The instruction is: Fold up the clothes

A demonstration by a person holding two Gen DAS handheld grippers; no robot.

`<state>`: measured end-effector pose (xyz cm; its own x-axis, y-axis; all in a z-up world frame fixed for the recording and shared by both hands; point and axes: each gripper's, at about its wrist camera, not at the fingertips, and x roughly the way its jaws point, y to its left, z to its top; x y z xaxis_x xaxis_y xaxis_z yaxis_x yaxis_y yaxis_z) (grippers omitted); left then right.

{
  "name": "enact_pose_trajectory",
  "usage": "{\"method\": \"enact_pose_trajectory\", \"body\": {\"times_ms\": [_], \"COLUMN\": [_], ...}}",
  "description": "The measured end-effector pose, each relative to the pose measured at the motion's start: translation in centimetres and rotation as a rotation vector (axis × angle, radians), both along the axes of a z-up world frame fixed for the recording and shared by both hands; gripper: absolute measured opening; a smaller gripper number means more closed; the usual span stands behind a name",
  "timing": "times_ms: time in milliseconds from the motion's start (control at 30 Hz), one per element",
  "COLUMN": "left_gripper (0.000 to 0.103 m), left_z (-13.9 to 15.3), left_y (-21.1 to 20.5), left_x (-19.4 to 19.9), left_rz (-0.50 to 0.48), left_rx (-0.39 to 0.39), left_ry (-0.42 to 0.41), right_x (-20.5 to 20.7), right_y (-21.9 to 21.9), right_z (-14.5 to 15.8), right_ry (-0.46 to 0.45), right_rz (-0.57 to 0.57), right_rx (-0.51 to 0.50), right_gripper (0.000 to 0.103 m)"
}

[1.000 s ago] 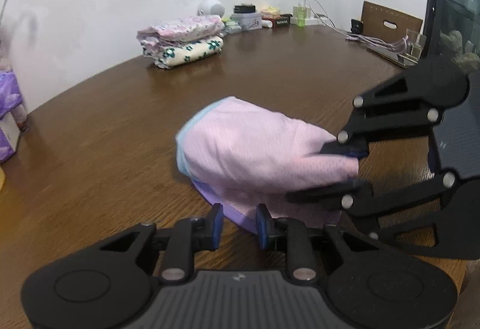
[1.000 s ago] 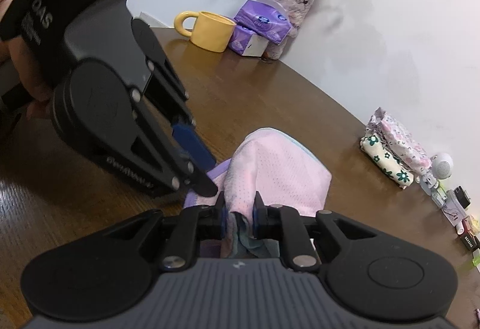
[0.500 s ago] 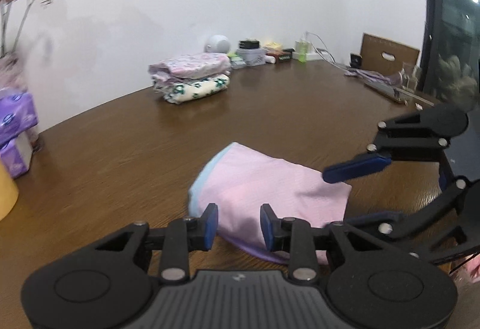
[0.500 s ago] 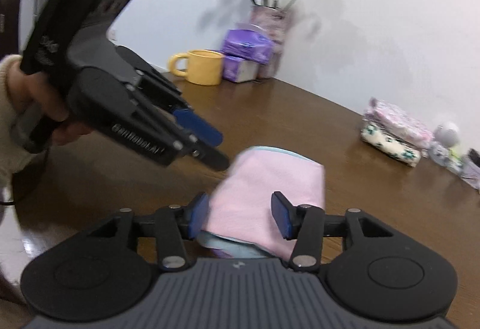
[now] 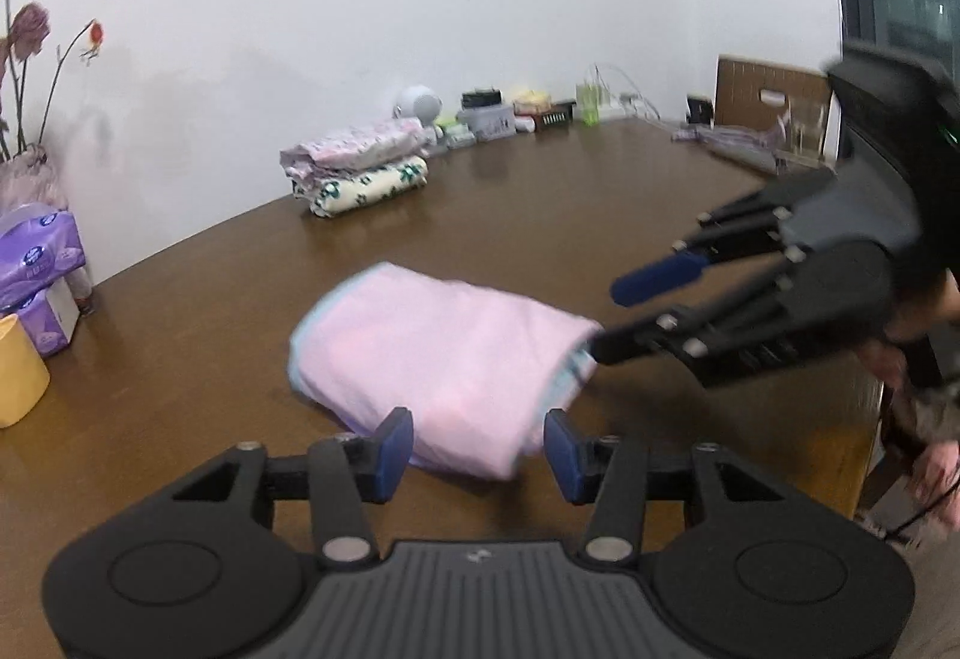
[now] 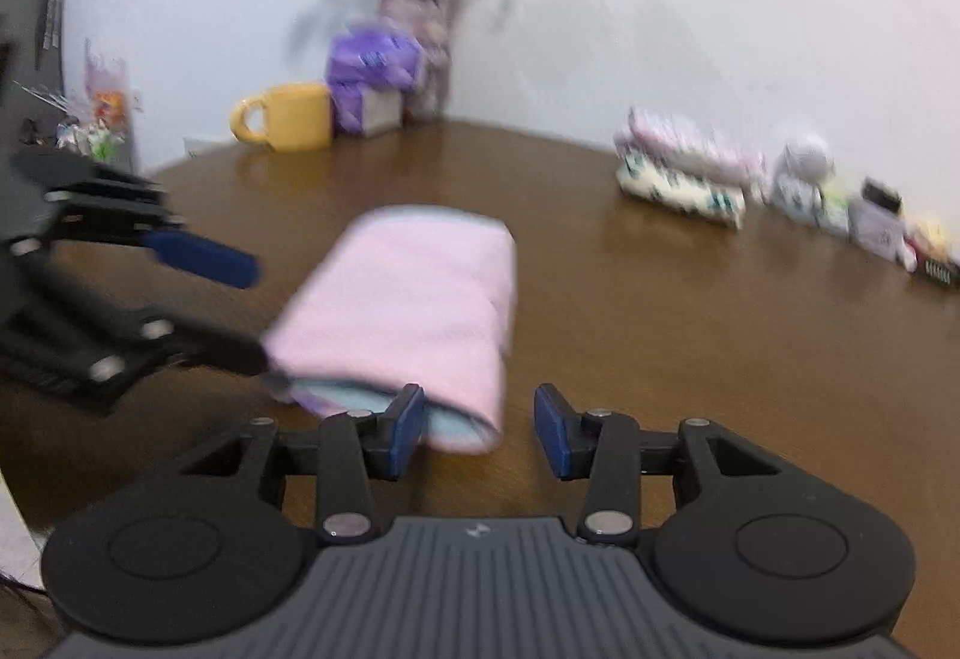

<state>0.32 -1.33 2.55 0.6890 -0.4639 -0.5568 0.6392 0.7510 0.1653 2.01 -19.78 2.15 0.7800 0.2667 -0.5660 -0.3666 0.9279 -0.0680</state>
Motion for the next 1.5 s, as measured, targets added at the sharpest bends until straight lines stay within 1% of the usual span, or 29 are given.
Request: {"method": "enact_pose_trajectory", "body": {"times_ms": [100, 167, 200, 233, 300, 367, 400, 433, 533, 600, 700, 733, 800, 900, 967, 1000, 1033, 1100, 1133, 1300, 1367, 1400, 1433, 1467, 1500], "left_gripper": [0.047, 0.044, 0.037, 0.035, 0.035, 0.033, 0.029, 0.023, 0.012, 0.012, 0.018, 0.026, 0.035, 0.034, 0.026, 0.019, 0.015, 0.009, 0.008, 0.007, 0.009, 0.017, 0.033, 0.041, 0.054], "left_z": [-0.9, -1.3, -1.4, -1.5, -1.6, -1.6, -1.7, -1.7, -1.6, -1.6, -1.5, -1.4, -1.3, -1.5, -1.7, -1.7, -1.7, -1.7, -1.7, -1.9, -1.9, -1.7, -1.5, -1.3, -0.9], "left_y": [-1.6, -2.4, -2.6, -2.6, -2.6, -2.8, -2.8, -2.9, -2.6, -2.5, -2.3, -2.3, -2.2, -2.2, -1.9, -1.8, -1.6, -1.3, -1.2, -1.0, -0.9, -0.8, -0.7, -0.5, -0.3], "left_x": [-0.5, -0.4, -0.2, -0.1, 0.0, -0.2, -0.3, -0.5, -0.3, -0.3, -0.6, -0.8, -1.1, -1.0, -0.6, -0.5, -0.5, -0.4, -0.4, -0.3, -0.2, -0.4, -0.6, -0.9, -1.2], "left_rz": [0.057, 0.109, 0.135, 0.161, 0.209, 0.245, 0.261, 0.278, 0.32, 0.338, 0.356, 0.362, 0.367, 0.382, 0.405, 0.413, 0.417, 0.413, 0.411, 0.41, 0.404, 0.388, 0.368, 0.349, 0.331], "left_rx": [0.07, 0.092, 0.092, 0.091, 0.076, 0.068, 0.065, 0.062, 0.03, 0.018, 0.005, 0.001, -0.015, -0.03, -0.047, -0.055, -0.064, -0.091, -0.1, -0.114, -0.123, -0.128, -0.133, -0.139, -0.147], "left_ry": [-0.045, -0.055, -0.054, -0.053, -0.044, -0.048, -0.051, -0.055, -0.043, -0.036, -0.027, -0.025, -0.025, -0.005, 0.02, 0.028, 0.034, 0.052, 0.056, 0.067, 0.082, 0.092, 0.102, 0.102, 0.098], "right_x": [0.6, 1.1, 1.4, 1.6, 1.8, 1.7, 1.7, 1.7, 1.4, 1.2, 1.1, 1.0, 0.7, 0.9, 1.2, 1.3, 1.3, 1.3, 1.4, 1.5, 1.4, 1.4, 1.2, 1.0, 0.8], "right_y": [-1.0, -1.2, -1.3, -1.3, -1.3, -1.5, -1.5, -1.6, -1.4, -1.3, -1.3, -1.3, -1.4, -1.4, -1.3, -1.3, -1.3, -1.4, -1.5, -1.5, -1.5, -1.6, -1.6, -1.7, -1.8], "right_z": [-0.8, -1.2, -1.3, -1.4, -1.5, -1.6, -1.6, -1.6, -1.5, -1.6, -1.8, -1.9, -1.7, -1.8, -2.0, -2.0, -2.0, -2.2, -2.2, -2.4, -2.4, -2.4, -2.3, -2.2, -2.1], "right_ry": [0.026, 0.035, 0.039, 0.049, 0.053, 0.056, 0.056, 0.056, 0.052, 0.054, 0.054, 0.052, 0.046, 0.048, 0.055, 0.056, 0.054, 0.054, 0.059, 0.063, 0.066, 0.067, 0.07, 0.072, 0.074], "right_rz": [0.01, 0.009, 0.012, 0.014, 0.023, 0.02, 0.021, 0.023, 0.023, 0.024, 0.012, 0.005, 0.002, -0.007, -0.016, -0.021, -0.026, -0.039, -0.045, -0.048, -0.05, -0.051, -0.046, -0.042, -0.037], "right_rx": [0.049, 0.072, 0.082, 0.098, 0.118, 0.145, 0.162, 0.179, 0.207, 0.226, 0.231, 0.23, 0.235, 0.238, 0.241, 0.242, 0.241, 0.234, 0.232, 0.24, 0.248, 0.251, 0.258, 0.265, 0.272], "right_gripper": [0.041, 0.039, 0.037, 0.034, 0.031, 0.024, 0.02, 0.014, 0.007, 0.006, 0.006, 0.006, 0.007, 0.008, 0.008, 0.007, 0.007, 0.007, 0.007, 0.007, 0.007, 0.008, 0.009, 0.011, 0.014]}}
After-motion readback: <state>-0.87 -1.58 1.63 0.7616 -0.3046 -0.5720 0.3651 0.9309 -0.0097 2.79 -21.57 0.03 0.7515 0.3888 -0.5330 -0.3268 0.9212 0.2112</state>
